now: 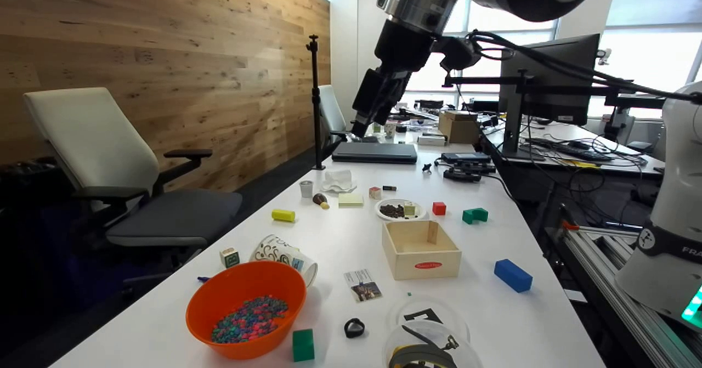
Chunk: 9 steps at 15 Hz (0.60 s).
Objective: Put the right yellow block upright
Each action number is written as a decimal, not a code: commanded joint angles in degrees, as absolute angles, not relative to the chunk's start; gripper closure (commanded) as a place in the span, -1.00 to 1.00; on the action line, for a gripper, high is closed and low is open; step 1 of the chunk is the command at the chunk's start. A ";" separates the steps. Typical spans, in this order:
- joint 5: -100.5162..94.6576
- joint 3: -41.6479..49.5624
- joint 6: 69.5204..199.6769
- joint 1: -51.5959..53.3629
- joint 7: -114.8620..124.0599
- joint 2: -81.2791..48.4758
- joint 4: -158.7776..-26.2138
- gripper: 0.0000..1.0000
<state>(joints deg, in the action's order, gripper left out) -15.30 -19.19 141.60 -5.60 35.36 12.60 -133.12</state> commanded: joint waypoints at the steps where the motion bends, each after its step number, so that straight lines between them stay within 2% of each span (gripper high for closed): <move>1: -17.35 -16.09 141.36 -3.08 37.26 11.22 -131.82 -1.00; 9: -20.29 -13.77 144.31 -3.27 40.55 4.98 -127.74 -1.00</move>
<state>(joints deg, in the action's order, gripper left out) -17.76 -16.56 141.69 -4.63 38.51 8.41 -129.59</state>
